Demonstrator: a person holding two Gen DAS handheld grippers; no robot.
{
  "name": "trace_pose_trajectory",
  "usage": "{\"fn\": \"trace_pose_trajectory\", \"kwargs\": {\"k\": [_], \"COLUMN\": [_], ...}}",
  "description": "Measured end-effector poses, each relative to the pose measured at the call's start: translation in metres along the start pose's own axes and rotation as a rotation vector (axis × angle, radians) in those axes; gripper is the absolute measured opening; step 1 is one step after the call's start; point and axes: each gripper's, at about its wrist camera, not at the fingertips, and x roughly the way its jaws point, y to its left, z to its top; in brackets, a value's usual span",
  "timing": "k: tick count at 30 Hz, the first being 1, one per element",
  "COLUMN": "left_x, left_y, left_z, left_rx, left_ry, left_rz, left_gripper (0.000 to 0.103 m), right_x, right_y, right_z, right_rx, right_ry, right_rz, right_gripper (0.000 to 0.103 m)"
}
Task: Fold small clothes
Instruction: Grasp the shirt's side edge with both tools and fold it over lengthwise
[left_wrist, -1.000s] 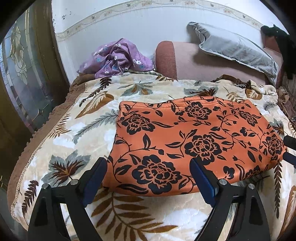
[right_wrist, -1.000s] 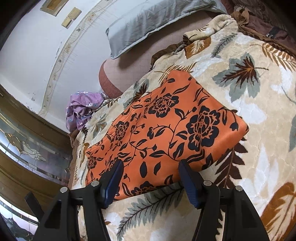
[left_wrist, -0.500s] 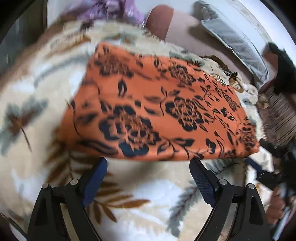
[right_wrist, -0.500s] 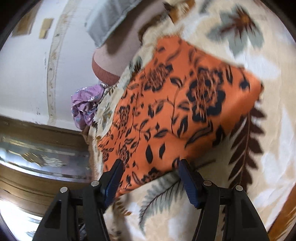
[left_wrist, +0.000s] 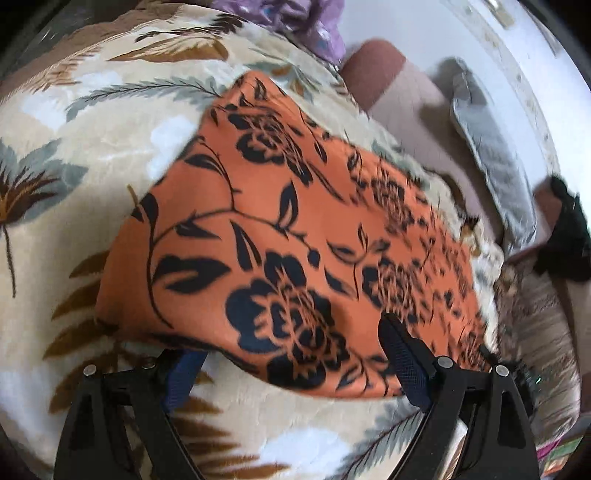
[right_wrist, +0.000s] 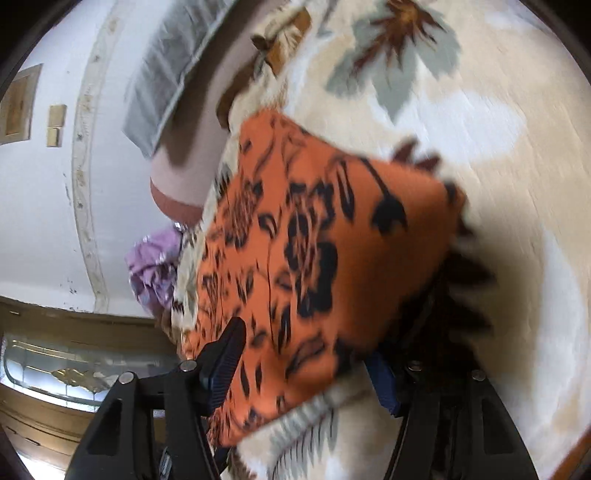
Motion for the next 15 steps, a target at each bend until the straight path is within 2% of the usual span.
{"fn": "trace_pose_trajectory", "kwargs": {"k": [3, 5, 6, 7, 8, 9, 12, 15], "left_x": [-0.001, 0.001, 0.002, 0.003, 0.004, 0.007, 0.008, 0.0], "left_y": [0.004, 0.0, -0.002, -0.004, -0.004, -0.001, 0.005, 0.0], "left_z": [0.005, 0.007, 0.007, 0.008, 0.009, 0.01, 0.012, 0.011], "left_rx": [-0.028, -0.018, -0.002, 0.015, 0.024, 0.023, -0.008, 0.031], "left_ry": [-0.05, -0.065, -0.076, -0.085, -0.085, -0.079, -0.068, -0.082], "left_rz": [-0.042, -0.018, 0.001, 0.025, 0.045, 0.047, 0.032, 0.045], "left_gripper": [0.088, 0.077, 0.064, 0.047, 0.041, 0.039, 0.028, 0.022], "right_x": [0.002, 0.003, 0.006, 0.01, 0.014, 0.017, 0.011, -0.001], "right_y": [0.0, 0.008, 0.011, 0.013, 0.013, 0.011, 0.024, 0.044], "right_z": [0.006, 0.008, 0.009, 0.01, 0.01, 0.01, 0.004, -0.007], "right_rx": [-0.001, -0.047, -0.071, -0.084, -0.092, -0.091, -0.162, -0.255], "right_ry": [-0.057, -0.087, -0.094, -0.094, -0.09, -0.095, -0.141, -0.192], "right_rz": [0.03, 0.025, 0.0, -0.019, -0.041, -0.052, -0.091, -0.109], "right_gripper": [0.066, 0.066, 0.061, 0.054, 0.033, 0.029, 0.021, 0.019]}}
